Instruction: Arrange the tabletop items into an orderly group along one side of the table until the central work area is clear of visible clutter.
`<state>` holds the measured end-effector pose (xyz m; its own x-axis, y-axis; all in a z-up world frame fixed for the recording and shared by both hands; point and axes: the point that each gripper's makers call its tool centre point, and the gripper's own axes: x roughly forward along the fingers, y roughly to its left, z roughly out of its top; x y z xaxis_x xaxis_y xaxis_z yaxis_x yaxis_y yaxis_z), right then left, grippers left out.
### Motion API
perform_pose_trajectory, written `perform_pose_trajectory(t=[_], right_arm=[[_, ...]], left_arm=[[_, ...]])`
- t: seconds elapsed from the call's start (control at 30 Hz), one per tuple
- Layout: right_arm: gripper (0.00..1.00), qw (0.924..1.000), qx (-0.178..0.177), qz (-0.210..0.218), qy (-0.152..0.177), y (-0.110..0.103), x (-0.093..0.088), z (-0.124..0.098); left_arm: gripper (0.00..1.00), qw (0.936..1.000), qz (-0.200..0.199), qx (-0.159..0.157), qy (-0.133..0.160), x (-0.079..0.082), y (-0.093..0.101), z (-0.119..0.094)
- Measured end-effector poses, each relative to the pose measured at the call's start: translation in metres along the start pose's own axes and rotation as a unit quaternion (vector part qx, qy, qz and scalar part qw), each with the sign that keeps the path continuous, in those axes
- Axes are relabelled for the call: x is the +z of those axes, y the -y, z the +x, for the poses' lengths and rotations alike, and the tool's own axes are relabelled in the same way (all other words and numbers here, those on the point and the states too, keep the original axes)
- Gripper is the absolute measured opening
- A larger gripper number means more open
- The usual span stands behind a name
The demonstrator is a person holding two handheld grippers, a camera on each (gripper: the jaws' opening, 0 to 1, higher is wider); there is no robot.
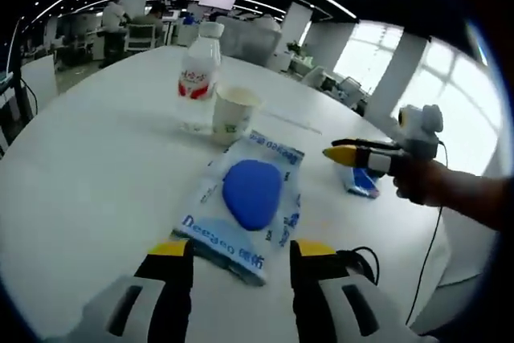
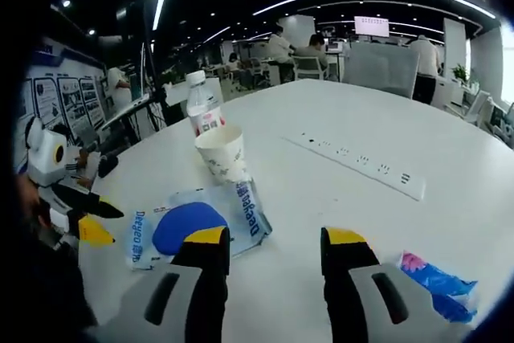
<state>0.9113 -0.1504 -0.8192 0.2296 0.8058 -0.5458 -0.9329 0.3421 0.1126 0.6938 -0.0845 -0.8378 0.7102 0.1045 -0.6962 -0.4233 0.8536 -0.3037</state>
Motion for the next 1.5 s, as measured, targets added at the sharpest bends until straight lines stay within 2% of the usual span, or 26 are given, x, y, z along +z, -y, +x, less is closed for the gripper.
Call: perform_pose_trajectory(t=[0.17,0.33,0.43,0.53,0.67,0.87,0.93,1.0,1.1,1.17,1.23,1.33,1.43,1.5], right_arm=[[0.41,0.9999,0.008,0.004,-0.004,-0.005,-0.001,0.011],[0.38,0.9995,0.021,0.009,-0.023,-0.009,-0.011,0.023],[0.33,0.9973,0.048,0.046,-0.033,-0.018,-0.019,0.029],[0.31,0.9979,0.04,0.026,-0.044,-0.016,-0.021,0.035],[0.29,0.9975,0.045,0.03,-0.045,-0.016,-0.019,0.04],[0.2,0.9975,0.046,0.021,-0.049,-0.017,-0.017,0.046],[0.18,0.9975,0.043,0.015,-0.053,-0.016,-0.019,0.046],[0.11,0.9975,0.041,0.016,-0.056,-0.014,-0.021,0.046],[0.02,0.9977,0.031,0.023,-0.055,-0.008,-0.02,0.045],[0.02,0.9972,0.039,0.027,-0.057,-0.012,-0.021,0.044],[0.0,0.9976,0.04,0.01,-0.056,-0.013,-0.021,0.041],[0.0,0.9976,0.042,0.013,-0.053,-0.013,-0.02,0.042],[0.0,0.9978,0.041,0.008,-0.052,-0.014,-0.02,0.039],[0.0,0.9979,0.041,0.005,-0.049,-0.014,-0.02,0.037]], left_arm=[[0.45,0.9999,-0.013,-0.003,-0.006,-0.011,0.005,-0.001],[0.42,0.9991,-0.036,-0.012,-0.019,-0.021,0.009,0.003],[0.36,0.9986,-0.042,-0.022,-0.023,-0.024,0.011,0.006],[0.3,0.9977,-0.055,-0.024,-0.031,-0.028,0.011,0.011],[0.23,0.9962,-0.074,-0.025,-0.04,-0.03,0.013,0.015],[0.17,0.9947,-0.087,-0.016,-0.052,-0.034,0.007,0.023],[0.14,0.9943,-0.091,-0.014,-0.055,-0.035,0.006,0.024],[0.13,0.9933,-0.102,-0.014,-0.053,-0.034,0.005,0.025],[0.11,0.9935,-0.098,-0.015,-0.055,-0.035,0.006,0.025],[0.06,0.9923,-0.105,-0.022,-0.063,-0.039,0.007,0.025],[0.05,0.992,-0.108,-0.025,-0.06,-0.038,0.008,0.026],[0.03,0.9925,-0.102,-0.029,-0.06,-0.037,0.009,0.025],[0.01,0.9905,-0.117,-0.035,-0.063,-0.036,0.01,0.023],[0.0,0.9913,-0.108,-0.039,-0.064,-0.036,0.012,0.022]])
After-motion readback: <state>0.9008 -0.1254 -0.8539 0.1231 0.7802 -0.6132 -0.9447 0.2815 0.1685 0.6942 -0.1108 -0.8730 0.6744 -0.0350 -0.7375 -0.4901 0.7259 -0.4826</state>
